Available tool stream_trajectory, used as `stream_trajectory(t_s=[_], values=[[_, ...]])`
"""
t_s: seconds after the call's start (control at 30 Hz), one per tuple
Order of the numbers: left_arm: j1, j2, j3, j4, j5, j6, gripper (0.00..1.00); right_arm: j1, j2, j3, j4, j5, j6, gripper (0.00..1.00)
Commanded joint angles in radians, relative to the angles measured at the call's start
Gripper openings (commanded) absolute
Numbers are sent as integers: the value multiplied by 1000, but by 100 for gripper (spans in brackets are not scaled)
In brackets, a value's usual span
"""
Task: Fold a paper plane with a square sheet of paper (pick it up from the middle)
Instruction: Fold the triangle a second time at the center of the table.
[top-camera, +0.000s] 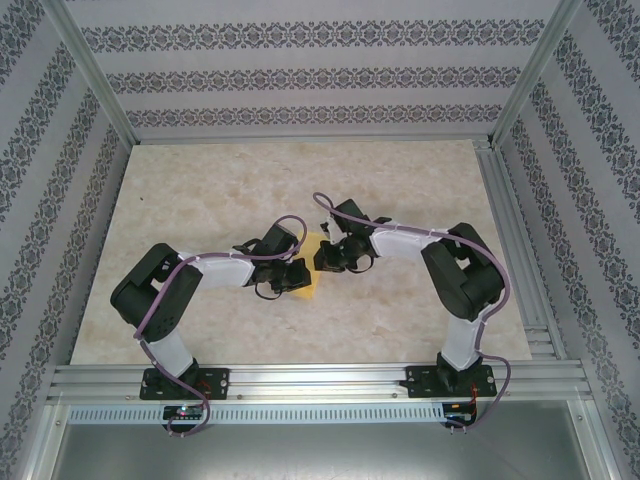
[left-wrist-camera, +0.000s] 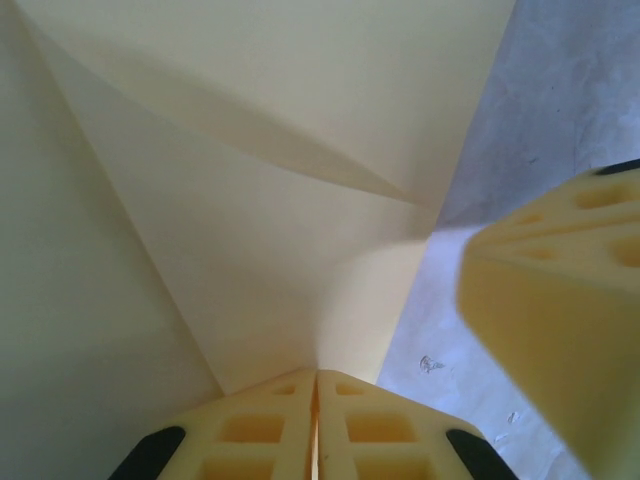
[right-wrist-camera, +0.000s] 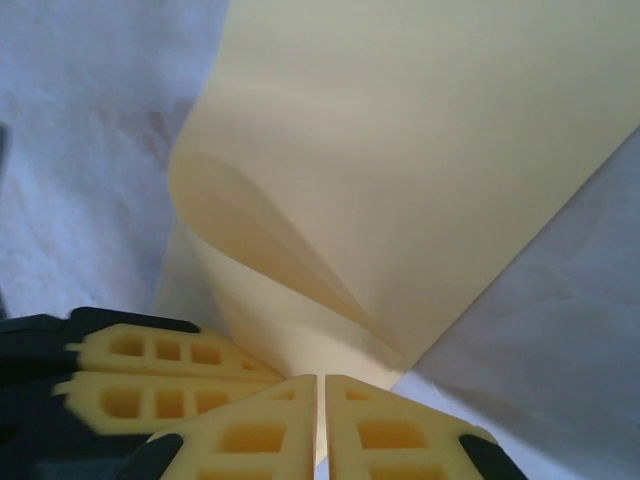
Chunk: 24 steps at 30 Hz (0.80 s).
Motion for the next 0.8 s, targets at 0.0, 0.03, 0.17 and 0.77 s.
stream_trajectory(t_s=[0.0, 0.03, 0.17, 0.77], values=[[-18, 36, 6, -28, -10, 20, 9, 11, 32, 26, 10, -19, 10, 11], [-18, 36, 6, -24, -6, 21, 9, 12, 40, 29, 11, -20, 10, 11], [-18, 36, 8, -20, 3, 31, 8, 13, 69, 43, -5, -2, 6, 11], [35, -50, 78, -77, -68, 85, 16, 10, 108, 52, -133, 132, -47, 10]])
